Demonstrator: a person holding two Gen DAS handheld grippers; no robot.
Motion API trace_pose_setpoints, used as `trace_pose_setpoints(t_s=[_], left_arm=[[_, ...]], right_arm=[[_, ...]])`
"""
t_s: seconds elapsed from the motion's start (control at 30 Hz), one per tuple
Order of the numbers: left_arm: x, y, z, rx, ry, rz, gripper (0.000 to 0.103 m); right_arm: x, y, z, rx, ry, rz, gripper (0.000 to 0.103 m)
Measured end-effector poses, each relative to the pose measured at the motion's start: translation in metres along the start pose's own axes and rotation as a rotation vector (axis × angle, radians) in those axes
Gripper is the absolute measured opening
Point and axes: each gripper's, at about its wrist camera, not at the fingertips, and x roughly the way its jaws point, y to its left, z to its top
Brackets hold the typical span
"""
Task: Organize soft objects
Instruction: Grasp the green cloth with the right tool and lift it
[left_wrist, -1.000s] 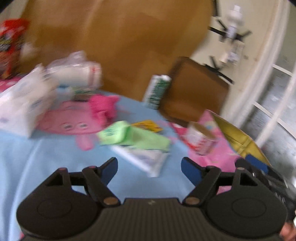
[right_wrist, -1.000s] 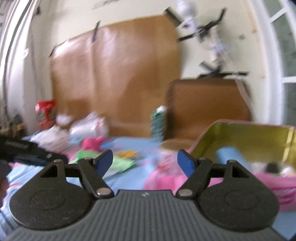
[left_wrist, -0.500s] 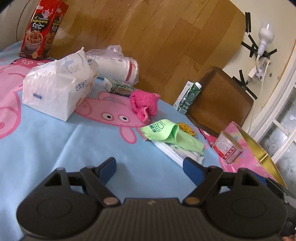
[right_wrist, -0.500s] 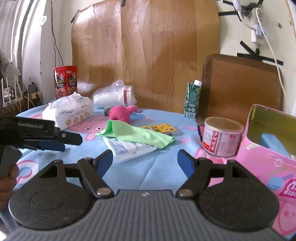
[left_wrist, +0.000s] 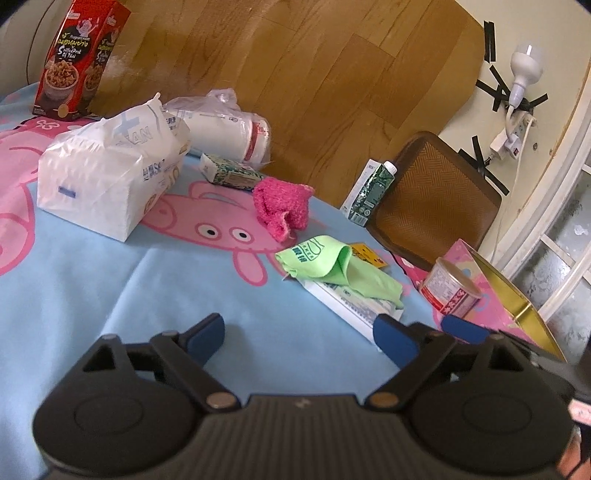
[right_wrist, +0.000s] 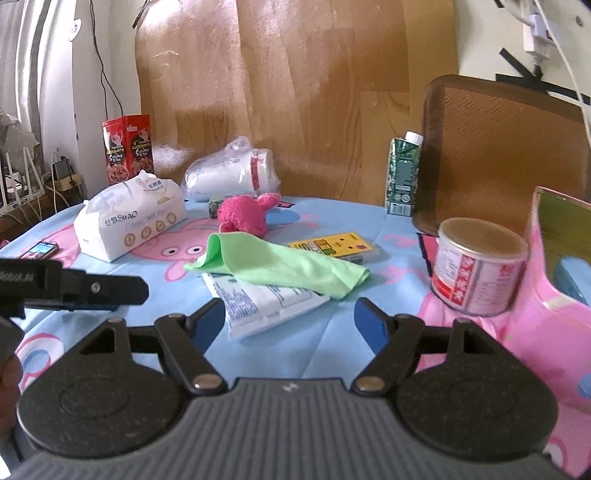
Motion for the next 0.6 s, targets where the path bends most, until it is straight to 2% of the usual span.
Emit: trace_pose_setpoints(t_s=[0.2, 0.33, 0.37, 0.4, 0.47, 0.5, 0.6], left_arm=[[-0.002, 0.006, 0.0, -0.036, -0.012, -0.017, 0.092], [-0.005, 0.013, 0.001, -0.084, -0.024, -0.036, 0.092], [-0.005, 0.013, 0.001, -0.086, -0.025, -0.035, 0.092], [-0.005, 0.012, 0.001, -0.083, -0.026, -0.031, 0.092], [-0.005, 0.011, 0.001, -0.076, -0.026, -0.025, 0.092], [-0.004, 0.011, 0.001, -0.076, -0.026, -0.024, 0.092], [-0.005, 0.012, 0.001, -0.083, -0.027, -0.027, 0.092]], right_arm=[[0.028, 0.0, 0.021, -0.016, 0.007, 0.044, 0.079], [0.062, -0.002, 0.032, 0.004, 0.071, 0.089, 0.078], [0.07, -0.002, 0.031, 0.016, 0.093, 0.098, 0.073], [0.078, -0.004, 0.03, 0.039, 0.118, 0.116, 0.061], [0.08, -0.011, 0.031, 0.103, 0.107, 0.147, 0.033], [0.076, -0.011, 0.033, 0.103, 0.093, 0.121, 0.006], [0.058, -0.021, 0.041, 0.16, 0.034, 0.102, 0.005]])
